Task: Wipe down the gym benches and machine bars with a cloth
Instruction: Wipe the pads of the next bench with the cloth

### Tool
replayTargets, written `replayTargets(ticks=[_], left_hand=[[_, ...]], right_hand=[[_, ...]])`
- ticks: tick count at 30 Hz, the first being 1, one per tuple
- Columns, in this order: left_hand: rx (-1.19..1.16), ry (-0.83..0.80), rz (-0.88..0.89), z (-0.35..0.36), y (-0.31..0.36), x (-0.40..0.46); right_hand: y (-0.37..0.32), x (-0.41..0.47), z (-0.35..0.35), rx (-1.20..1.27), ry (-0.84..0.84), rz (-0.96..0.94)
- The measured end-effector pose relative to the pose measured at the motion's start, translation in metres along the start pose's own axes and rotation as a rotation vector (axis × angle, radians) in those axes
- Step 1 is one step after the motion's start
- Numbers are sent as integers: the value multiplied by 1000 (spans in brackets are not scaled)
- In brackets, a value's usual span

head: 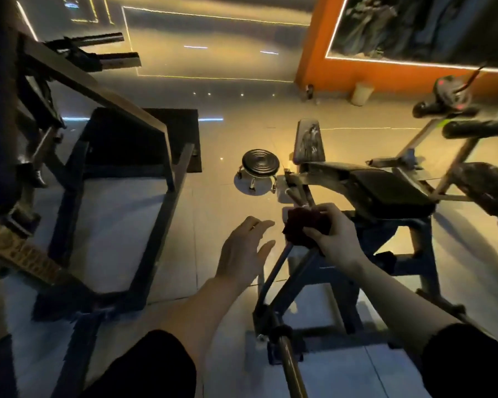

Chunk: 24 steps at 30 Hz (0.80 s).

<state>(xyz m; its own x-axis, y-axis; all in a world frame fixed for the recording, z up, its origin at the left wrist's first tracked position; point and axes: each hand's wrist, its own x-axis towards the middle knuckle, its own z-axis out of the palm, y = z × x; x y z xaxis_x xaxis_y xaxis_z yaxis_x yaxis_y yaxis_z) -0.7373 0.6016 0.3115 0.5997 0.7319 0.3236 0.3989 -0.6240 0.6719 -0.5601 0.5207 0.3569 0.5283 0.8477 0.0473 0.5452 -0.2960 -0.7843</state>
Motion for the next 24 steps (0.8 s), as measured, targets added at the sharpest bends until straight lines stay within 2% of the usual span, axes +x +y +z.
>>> replayTargets(ticks=[4,8,16,19,24], left_hand=[[-109,-142,110,46,19,50],[-106,-312,234,77,14,117],[-17,-583,423,123,-9,269],[-36,-694,517,153,-8,311],[-7,-885,696,210,-22,371]], right_hand=[[29,15,-33,-16,136,116],[65,54,-50,3,330,224],[113,154,-45,57,610,560],[120,177,-41,56,687,667],[131,209,-24,8,910,803]])
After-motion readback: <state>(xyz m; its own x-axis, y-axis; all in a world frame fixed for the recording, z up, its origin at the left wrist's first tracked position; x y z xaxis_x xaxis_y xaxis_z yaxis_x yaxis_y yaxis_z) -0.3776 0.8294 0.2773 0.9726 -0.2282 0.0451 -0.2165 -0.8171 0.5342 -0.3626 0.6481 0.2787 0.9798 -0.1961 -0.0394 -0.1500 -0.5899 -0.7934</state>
